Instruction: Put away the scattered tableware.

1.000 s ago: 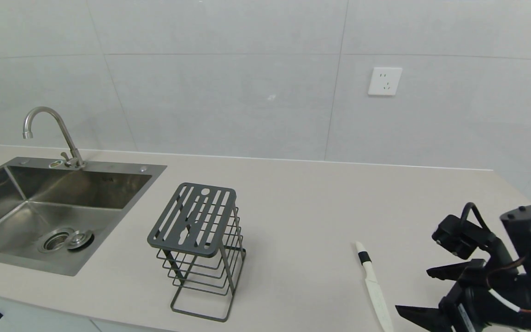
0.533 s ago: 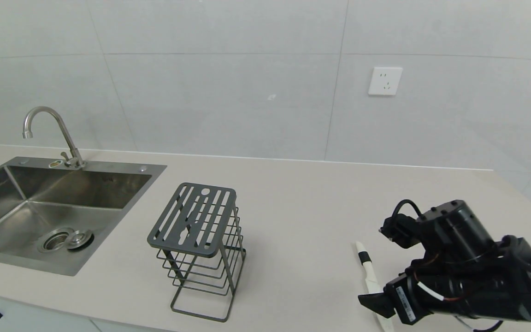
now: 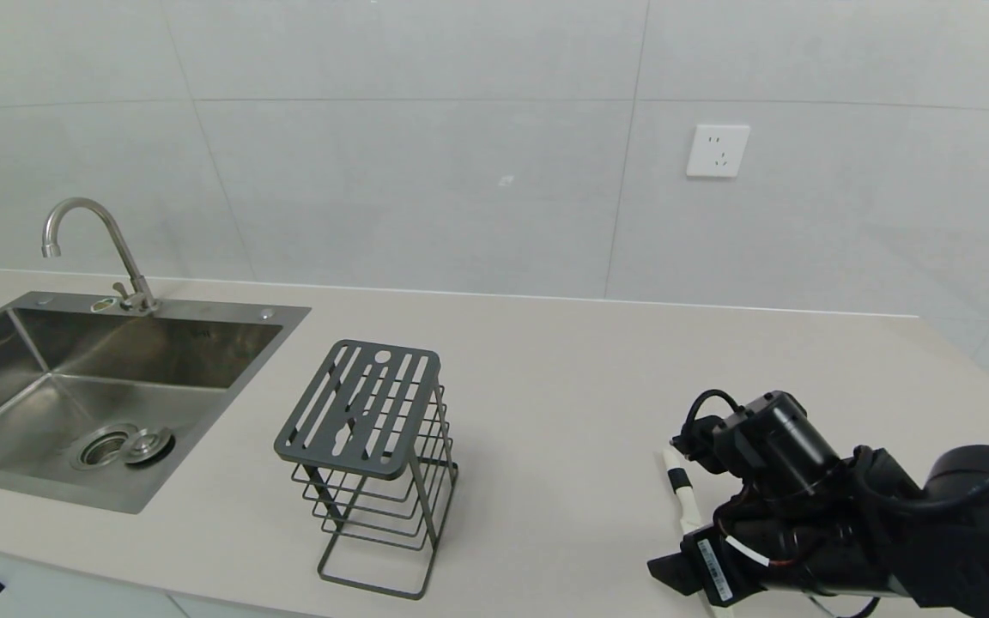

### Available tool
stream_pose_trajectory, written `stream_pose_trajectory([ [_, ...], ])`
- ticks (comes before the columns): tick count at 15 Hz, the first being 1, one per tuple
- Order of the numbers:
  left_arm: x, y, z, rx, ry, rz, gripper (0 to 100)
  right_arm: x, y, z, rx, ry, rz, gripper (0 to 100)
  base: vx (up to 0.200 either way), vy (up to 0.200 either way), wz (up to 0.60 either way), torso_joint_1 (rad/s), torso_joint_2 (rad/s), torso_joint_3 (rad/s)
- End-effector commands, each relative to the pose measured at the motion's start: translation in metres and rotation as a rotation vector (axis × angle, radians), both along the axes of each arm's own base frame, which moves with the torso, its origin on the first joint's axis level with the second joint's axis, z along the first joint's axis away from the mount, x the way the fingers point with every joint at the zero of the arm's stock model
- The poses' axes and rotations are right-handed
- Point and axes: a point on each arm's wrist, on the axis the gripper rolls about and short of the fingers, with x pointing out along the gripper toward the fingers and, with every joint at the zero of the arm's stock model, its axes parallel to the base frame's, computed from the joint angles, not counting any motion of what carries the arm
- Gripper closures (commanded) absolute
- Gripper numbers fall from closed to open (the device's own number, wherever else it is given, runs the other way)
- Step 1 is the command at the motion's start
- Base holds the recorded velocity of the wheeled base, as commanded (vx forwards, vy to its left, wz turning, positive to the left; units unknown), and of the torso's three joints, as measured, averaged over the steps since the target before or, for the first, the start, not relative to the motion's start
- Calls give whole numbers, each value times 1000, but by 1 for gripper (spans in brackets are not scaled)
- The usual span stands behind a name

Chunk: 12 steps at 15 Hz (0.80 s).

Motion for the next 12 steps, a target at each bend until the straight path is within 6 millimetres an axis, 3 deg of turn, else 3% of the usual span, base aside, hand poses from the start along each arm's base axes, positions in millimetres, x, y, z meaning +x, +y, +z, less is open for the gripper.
stream_pose_trajectory([
  [1,0,0,0,0,0,0,0,11,-5,-7,-20,8,-48,0,0,0,0,0,0,0],
  [12,0,0,0,0,1,0,0,43,-3,-47,-56,-23,-114,0,0,0,0,0,0,0],
])
